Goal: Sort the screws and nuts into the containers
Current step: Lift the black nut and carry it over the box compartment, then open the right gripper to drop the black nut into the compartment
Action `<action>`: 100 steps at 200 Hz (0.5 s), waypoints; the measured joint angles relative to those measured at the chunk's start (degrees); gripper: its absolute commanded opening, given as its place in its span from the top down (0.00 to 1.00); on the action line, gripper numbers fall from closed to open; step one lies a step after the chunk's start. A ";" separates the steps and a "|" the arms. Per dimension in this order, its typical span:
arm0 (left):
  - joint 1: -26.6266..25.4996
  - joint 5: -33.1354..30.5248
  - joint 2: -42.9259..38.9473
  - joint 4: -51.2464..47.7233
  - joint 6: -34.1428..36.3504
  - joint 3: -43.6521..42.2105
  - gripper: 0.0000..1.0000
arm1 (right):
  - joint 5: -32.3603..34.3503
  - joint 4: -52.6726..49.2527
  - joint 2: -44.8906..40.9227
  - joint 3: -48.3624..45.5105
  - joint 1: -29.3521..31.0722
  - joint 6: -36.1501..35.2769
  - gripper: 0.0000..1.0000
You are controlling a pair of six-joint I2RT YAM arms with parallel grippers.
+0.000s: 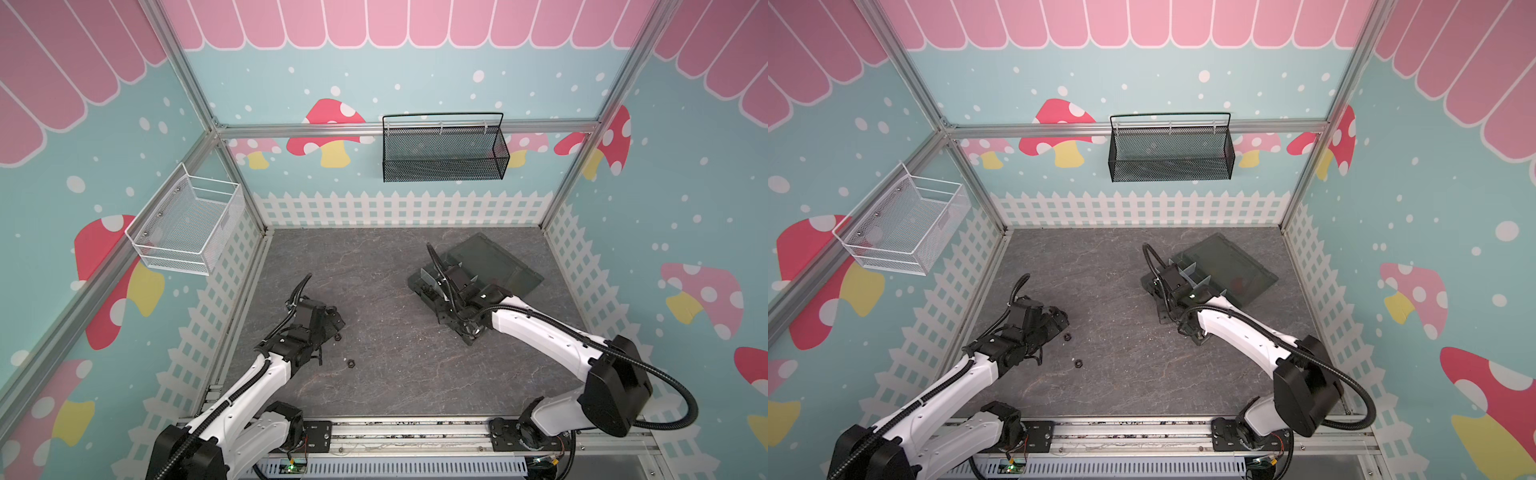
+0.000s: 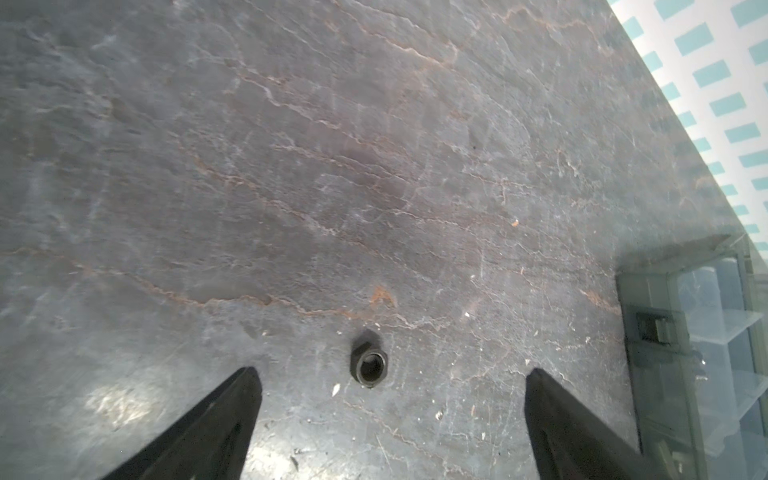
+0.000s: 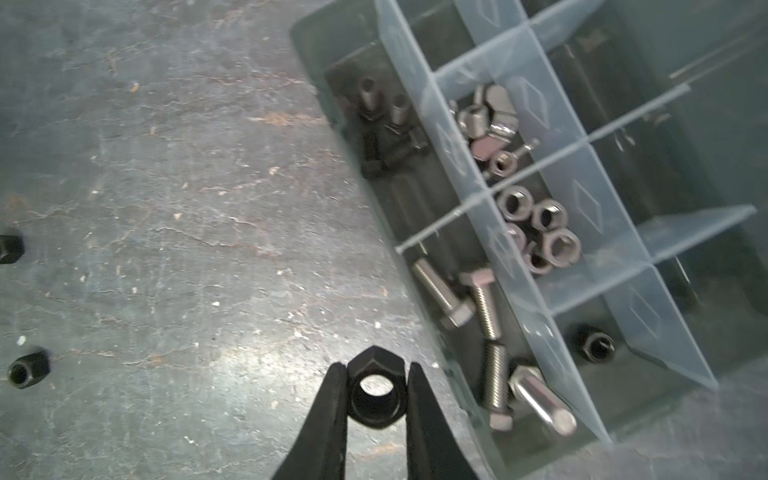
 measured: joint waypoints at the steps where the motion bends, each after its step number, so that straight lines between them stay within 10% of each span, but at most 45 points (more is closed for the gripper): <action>1: -0.09 0.00 0.11 0.02 -0.02 0.09 0.00 | 0.02 -0.04 -0.20 -0.17 -0.13 0.04 1.00; 100: -5.57 0.04 8.09 -1.57 3.32 5.53 0.03 | -2.34 -1.81 -11.15 -10.08 -19.39 -1.11 1.00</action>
